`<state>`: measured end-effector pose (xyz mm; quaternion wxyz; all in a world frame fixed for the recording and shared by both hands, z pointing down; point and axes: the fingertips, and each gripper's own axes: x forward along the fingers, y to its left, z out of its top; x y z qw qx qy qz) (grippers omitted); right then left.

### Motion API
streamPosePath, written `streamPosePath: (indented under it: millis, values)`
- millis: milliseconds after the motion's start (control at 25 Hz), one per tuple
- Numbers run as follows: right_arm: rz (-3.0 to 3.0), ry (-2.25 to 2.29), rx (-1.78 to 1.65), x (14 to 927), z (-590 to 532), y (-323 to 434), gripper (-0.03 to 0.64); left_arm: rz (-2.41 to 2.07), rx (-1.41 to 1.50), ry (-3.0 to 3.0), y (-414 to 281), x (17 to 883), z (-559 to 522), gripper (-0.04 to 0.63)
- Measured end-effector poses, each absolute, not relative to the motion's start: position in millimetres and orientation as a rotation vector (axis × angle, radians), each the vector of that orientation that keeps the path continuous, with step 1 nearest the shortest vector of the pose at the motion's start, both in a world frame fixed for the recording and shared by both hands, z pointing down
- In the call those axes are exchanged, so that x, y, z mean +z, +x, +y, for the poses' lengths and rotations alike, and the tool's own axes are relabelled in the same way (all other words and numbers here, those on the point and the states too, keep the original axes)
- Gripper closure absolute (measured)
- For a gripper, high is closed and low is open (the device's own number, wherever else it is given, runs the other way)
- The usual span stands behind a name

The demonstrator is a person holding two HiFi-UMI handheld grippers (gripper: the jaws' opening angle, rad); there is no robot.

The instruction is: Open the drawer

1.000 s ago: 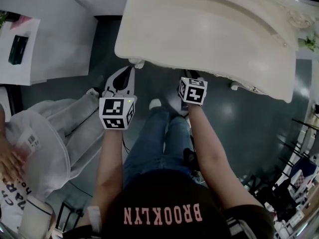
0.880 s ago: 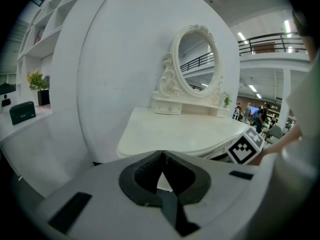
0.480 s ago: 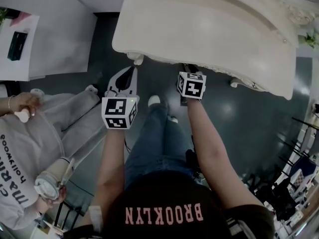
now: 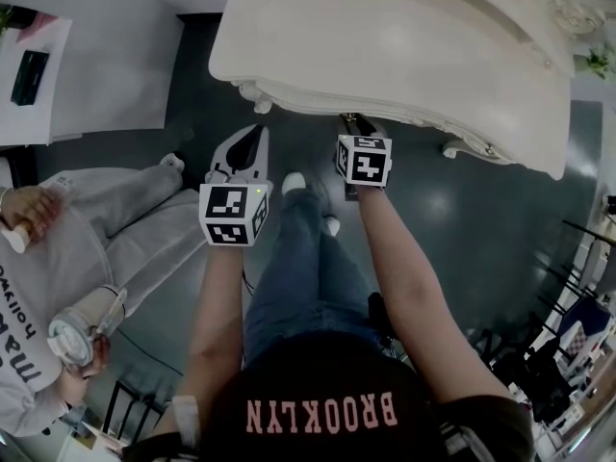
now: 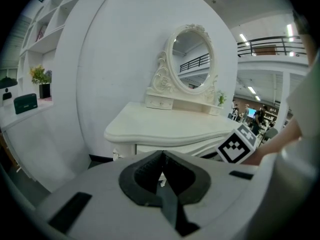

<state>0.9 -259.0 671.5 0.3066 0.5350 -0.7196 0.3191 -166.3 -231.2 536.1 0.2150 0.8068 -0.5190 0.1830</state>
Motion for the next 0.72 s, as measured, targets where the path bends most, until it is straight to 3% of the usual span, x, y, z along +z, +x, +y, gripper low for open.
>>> streamPosePath:
  millis: [720]
  values:
    - [-1.901, 1.356, 0.88, 673.0, -192.8, -9.0, 0.499, -1.466, 0.484, 2.23, -164.9, 525.2, -193.2, 0.597]
